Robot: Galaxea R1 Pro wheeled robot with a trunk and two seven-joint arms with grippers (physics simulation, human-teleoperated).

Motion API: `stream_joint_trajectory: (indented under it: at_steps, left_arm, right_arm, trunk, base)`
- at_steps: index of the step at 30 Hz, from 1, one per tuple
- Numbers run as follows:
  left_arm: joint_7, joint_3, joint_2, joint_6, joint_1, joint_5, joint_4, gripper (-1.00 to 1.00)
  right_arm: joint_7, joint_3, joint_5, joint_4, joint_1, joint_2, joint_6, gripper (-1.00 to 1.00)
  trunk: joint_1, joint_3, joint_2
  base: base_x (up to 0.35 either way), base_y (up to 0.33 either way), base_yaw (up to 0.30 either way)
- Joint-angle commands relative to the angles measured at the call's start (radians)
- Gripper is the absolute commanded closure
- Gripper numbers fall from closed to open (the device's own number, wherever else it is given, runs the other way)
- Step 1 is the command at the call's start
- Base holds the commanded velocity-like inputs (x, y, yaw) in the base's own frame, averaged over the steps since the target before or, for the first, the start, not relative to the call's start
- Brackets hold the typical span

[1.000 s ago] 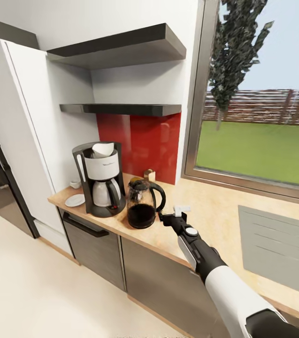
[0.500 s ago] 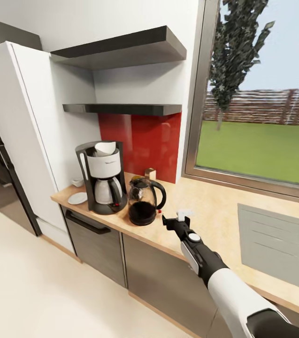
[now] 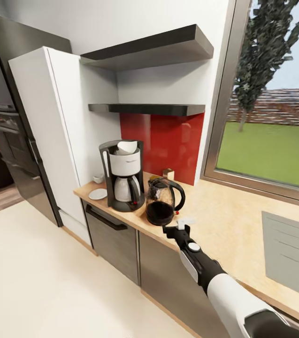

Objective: Set up a coffee station on the kitchen countertop: keep the coffee maker on the countertop, move the bottle of coffee from the kitchen shelf to the counter next to the coffee maker, place a paper coffee filter on top of the coffee maker, put the saucer next to the coffee maker with the coffee cup on the saucer, and place the electric kettle next to the coffee maker.

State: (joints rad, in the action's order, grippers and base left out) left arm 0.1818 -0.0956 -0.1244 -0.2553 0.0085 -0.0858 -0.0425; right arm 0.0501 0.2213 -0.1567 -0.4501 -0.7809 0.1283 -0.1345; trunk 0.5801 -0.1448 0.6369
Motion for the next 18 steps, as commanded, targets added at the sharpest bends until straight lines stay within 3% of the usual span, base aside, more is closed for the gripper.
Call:
stream_joint_trajectory:
  at_steps: [1, 8, 18]
  left_arm:
    - [-0.002, -0.004, 0.000, -0.002, 0.001, -0.008, -0.002, -1.00]
    - [-0.002, -0.004, 0.001, -0.001, 0.001, -0.007, -0.002, -1.00]
    - [-0.002, -0.006, 0.003, -0.001, 0.001, -0.006, -0.002, -1.00]
  right_arm:
    - [0.005, 0.009, -0.010, 0.009, 0.003, 0.000, -0.034, -1.00]
    - [0.007, 0.010, -0.009, 0.078, 0.045, 0.007, -0.249, -1.00]
    - [0.039, 0.009, -0.004, 0.093, 0.241, 0.033, -0.632, -1.00]
  trunk:
    - [0.000, -0.001, 0.001]
    - [0.000, -0.001, 0.001]
    - [0.000, -0.001, 0.001]
  base:
    - [0.000, 0.000, 0.278]
    - [0.000, 0.000, 0.278]
    - [0.000, 0.000, 0.275]
